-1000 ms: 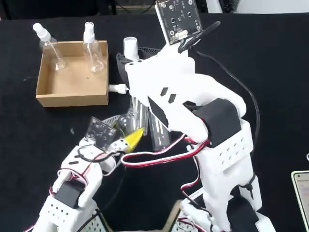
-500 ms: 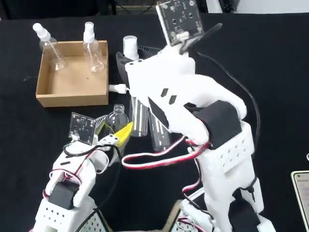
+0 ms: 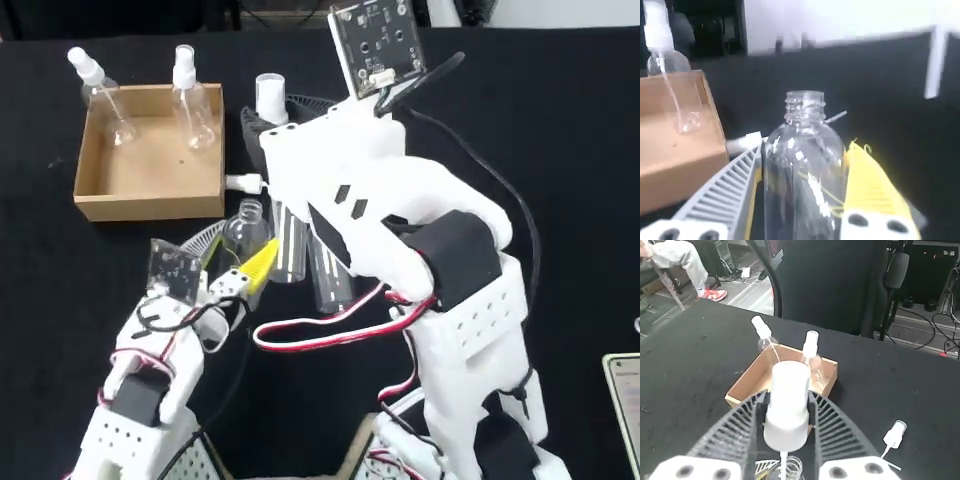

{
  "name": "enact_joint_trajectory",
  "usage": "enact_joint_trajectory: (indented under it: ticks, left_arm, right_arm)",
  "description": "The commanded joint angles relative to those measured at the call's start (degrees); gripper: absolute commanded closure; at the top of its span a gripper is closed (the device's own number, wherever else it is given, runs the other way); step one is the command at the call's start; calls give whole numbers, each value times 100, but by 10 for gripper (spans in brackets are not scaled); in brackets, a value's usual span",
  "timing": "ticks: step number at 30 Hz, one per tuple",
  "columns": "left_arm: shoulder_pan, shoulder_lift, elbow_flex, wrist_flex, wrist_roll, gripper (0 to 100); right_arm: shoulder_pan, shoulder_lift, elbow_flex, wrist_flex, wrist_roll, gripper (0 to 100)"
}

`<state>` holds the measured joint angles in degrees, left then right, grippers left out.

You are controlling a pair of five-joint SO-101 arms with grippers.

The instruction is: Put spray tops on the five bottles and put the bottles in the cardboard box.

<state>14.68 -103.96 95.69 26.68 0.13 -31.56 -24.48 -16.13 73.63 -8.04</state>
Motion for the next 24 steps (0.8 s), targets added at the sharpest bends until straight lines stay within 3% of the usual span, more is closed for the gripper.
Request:
enact_joint_trajectory:
  ticks: [1, 7, 15, 24]
  left_arm:
    - [-22, -70, -22, -211, 369, 820]
    - [-92, -62, 163, -1081, 1486, 820]
    - [-84, -53, 171, -1389, 1477, 820]
    - [-84, -44, 171, -1389, 1477, 820]
  right_arm:
    - [273, -171, 57, -334, -18, 976]
    - [290, -171, 462, -1073, -18, 976]
    - [290, -207, 769, -2277, -18, 976]
    - [255, -189, 778, -2470, -35, 976]
